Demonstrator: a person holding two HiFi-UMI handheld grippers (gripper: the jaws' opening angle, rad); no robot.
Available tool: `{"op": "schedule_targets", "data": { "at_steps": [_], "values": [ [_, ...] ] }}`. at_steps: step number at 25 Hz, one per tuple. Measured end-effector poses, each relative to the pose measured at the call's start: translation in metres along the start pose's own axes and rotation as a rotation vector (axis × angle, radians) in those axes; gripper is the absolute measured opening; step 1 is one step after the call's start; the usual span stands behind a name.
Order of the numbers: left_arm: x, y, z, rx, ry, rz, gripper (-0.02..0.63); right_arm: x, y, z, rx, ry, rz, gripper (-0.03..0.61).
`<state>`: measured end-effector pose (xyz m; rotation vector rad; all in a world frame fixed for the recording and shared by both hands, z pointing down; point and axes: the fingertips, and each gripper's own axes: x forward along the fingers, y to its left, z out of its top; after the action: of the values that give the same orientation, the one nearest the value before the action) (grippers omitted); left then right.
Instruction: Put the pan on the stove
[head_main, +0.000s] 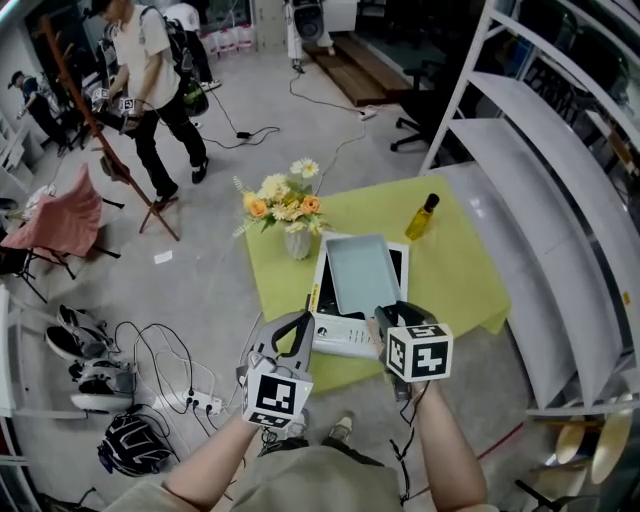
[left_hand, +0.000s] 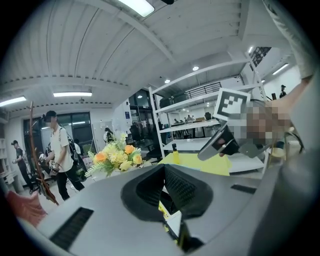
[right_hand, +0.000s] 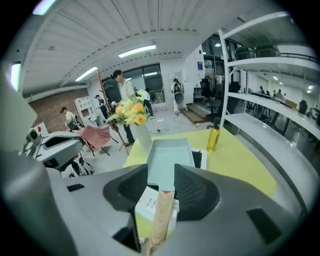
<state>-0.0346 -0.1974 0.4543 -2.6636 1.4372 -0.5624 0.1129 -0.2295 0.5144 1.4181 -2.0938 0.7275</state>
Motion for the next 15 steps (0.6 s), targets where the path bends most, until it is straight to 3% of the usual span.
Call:
{"op": "schedule_targets", "data": {
  "at_steps": [8,12,15],
  "values": [
    [-0.036,0.001,0.056,0.074,-0.107,0.005,0.006,-0.081,0.036,0.052,-0.024,-0.276,0.068,0.087],
    [-0.057,-0.003,0.088,0.151,-0.193,0.000,0.006,-0.124,0.053,0.063,-0.045,-0.360,0.084,0.058],
    [-0.074,-0.004,0.105,0.164,-0.227,-0.003,0.006,-0.151,0.064,0.065,-0.053,-0.413,0.092,0.043]
  ]
}}
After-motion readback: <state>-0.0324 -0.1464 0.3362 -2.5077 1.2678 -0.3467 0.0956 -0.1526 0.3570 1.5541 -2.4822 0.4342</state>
